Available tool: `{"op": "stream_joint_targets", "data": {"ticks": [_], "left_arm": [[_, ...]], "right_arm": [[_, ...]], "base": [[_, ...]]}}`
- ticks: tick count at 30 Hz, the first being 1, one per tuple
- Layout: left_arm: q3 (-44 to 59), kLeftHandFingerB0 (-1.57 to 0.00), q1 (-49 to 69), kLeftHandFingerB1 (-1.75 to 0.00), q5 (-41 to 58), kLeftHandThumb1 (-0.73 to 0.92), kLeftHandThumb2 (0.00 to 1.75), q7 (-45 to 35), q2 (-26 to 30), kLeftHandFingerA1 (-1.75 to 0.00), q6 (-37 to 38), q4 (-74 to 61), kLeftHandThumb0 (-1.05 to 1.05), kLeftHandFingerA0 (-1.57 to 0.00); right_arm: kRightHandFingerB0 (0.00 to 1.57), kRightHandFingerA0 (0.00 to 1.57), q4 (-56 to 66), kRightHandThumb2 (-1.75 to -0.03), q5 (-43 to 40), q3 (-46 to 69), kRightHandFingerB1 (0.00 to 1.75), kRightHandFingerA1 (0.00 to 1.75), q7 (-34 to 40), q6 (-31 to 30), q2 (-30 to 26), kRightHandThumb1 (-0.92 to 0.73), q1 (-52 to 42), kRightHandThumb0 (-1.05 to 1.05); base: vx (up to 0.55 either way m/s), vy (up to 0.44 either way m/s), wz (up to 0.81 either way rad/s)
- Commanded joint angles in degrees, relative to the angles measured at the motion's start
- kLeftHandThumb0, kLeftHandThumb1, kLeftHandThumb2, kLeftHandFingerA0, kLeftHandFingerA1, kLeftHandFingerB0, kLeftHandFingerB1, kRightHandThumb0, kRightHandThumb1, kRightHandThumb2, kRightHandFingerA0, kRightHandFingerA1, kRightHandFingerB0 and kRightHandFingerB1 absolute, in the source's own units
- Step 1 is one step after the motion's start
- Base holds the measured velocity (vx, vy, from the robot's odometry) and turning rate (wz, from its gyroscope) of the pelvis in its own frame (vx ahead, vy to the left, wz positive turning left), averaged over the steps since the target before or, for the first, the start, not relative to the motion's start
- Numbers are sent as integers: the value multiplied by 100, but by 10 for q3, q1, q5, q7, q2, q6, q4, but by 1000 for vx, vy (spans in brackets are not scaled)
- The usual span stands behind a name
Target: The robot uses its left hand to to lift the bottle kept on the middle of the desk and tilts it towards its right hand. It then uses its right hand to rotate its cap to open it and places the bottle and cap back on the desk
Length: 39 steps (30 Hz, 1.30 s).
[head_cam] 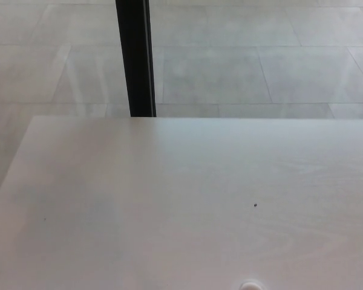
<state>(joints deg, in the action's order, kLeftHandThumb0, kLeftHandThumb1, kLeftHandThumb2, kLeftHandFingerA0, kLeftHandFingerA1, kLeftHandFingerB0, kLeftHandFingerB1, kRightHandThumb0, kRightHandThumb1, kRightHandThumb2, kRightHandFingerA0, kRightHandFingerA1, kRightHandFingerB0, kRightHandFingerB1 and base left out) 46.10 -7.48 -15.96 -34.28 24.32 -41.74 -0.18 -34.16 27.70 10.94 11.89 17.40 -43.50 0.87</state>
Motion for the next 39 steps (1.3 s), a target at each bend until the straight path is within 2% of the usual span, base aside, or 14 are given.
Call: {"op": "stream_joint_targets", "data": {"ticks": [1,9,10,12,14,16,17,20,21,25,26,30,31,39], "left_arm": [[367,0,172,-7,176,92,74,25,76,-29,12,181,-105,0],[432,0,215,0,285,91,64,187,66,0,231,560,-105,0],[425,0,210,-52,279,67,119,183,28,-66,238,531,-105,0],[416,0,208,-38,275,90,68,166,-1,-52,233,505,-105,0],[397,0,192,-52,268,65,119,148,-65,-65,216,450,-105,0],[371,0,179,-49,253,92,71,150,-123,-67,210,378,-99,0],[360,0,175,-51,253,74,123,139,-154,-64,193,341,-105,0],[335,0,169,-9,252,92,80,133,-220,-30,152,257,-99,0],[329,0,167,-54,249,77,121,139,-232,-66,151,247,-104,0],[312,0,168,-53,240,71,121,158,-255,-67,190,288,-96,0],[305,0,170,-40,234,92,69,164,-255,-74,191,298,-98,0],[295,0,193,-51,236,65,115,156,-276,-69,203,303,-102,-3],[286,0,198,-52,232,64,115,157,-282,-69,207,302,-102,-1],[255,0,229,-51,236,68,121,152,-291,-67,236,305,-104,0]], "right_arm": [[25,28,-181,-90,-275,338,46,76,-24,38,-88,-53,-109,-70],[31,19,-270,-61,-331,395,31,68,-6,8,3,-69,-127,-60],[30,19,-275,-62,-333,391,30,66,-14,5,19,-67,-119,-62],[33,18,-273,-59,-337,392,31,66,-11,-3,38,-65,-106,-63],[27,14,-268,-61,-354,397,30,68,-22,-19,76,-71,-77,-64],[21,12,-279,-63,-342,383,29,57,-36,-39,90,-76,-63,-64],[21,10,-292,-63,-345,386,29,48,-49,-58,97,-75,-50,-66],[0,4,-283,-107,-391,423,49,54,-76,-74,136,-54,-27,-34],[15,4,-283,-64,-401,432,30,32,-85,-72,144,-74,-25,-53],[15,3,-296,-73,-396,441,33,29,-83,-73,168,-71,-26,-60],[16,1,-300,-63,-389,437,32,36,-91,-80,167,-73,-30,-58],[0,4,-301,-107,-358,418,49,54,-93,-75,174,-53,-56,-35],[18,14,-303,-63,-358,420,31,46,-95,-71,173,-74,-58,-62],[16,11,-296,-63,-371,429,33,48,-127,-66,181,-73,-64,-62]], "base": [[0,0,0],[0,0,0],[0,0,0],[0,0,0],[0,0,0],[0,0,0],[0,0,0],[0,0,0],[0,0,0],[0,0,0],[0,0,0],[0,0,0],[0,0,0],[0,0,0]]}}
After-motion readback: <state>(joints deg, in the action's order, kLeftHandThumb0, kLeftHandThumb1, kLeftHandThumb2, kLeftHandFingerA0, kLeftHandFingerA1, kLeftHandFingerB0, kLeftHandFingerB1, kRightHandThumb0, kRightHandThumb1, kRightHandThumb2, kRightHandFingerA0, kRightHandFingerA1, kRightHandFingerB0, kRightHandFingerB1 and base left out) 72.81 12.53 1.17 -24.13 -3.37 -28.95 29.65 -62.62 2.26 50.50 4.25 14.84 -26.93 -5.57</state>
